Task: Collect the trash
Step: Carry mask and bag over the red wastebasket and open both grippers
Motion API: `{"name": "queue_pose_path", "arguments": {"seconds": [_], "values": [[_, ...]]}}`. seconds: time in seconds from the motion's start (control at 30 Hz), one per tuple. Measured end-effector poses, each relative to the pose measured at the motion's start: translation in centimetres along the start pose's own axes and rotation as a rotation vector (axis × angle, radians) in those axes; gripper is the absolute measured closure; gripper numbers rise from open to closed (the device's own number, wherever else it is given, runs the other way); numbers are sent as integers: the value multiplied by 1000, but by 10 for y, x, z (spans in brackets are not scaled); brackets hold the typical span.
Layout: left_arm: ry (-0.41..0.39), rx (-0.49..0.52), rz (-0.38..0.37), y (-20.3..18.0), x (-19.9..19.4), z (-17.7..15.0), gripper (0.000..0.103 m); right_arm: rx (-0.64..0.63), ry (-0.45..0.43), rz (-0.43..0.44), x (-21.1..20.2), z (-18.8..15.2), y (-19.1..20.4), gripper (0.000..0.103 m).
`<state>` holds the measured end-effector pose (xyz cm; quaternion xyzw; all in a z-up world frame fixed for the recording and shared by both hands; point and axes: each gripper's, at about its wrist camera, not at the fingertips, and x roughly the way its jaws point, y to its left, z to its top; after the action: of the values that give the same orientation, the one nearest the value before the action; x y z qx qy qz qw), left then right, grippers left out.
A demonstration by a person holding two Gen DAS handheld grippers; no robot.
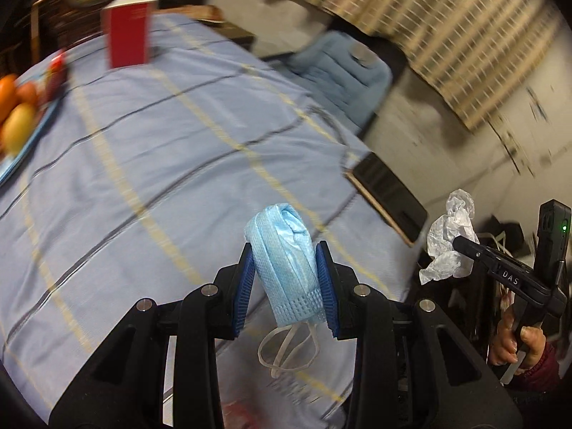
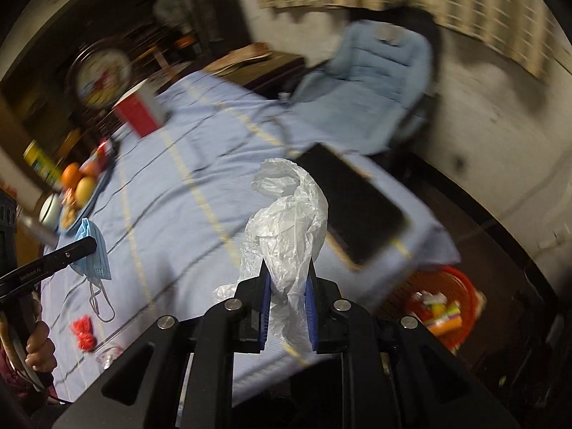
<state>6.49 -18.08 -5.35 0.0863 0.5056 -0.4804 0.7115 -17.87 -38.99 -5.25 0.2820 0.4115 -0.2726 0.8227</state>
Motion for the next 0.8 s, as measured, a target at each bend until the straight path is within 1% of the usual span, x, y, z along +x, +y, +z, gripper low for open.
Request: {"name": "queue_pose_path", "arguments": {"seconds": [0.17,0.27,0.53,0.63,0.8], "values": [[44,97,-60,-47,33,16,68,117,-20,-66,-17,-17,-54,85],[74,160,-98,-82,54,24,68,185,-30,-107,-28,-30,-87,85],[139,285,-168,-159,101,34,68,323,-43,-188,-44,-53,-160,85],[162,339,-184,-189,116,36,68,382,-38,-207,-43,-64,-191,84],[194,418,-195,-232,135,39,68,471,7,-224,-22,-83,-237,84]]}}
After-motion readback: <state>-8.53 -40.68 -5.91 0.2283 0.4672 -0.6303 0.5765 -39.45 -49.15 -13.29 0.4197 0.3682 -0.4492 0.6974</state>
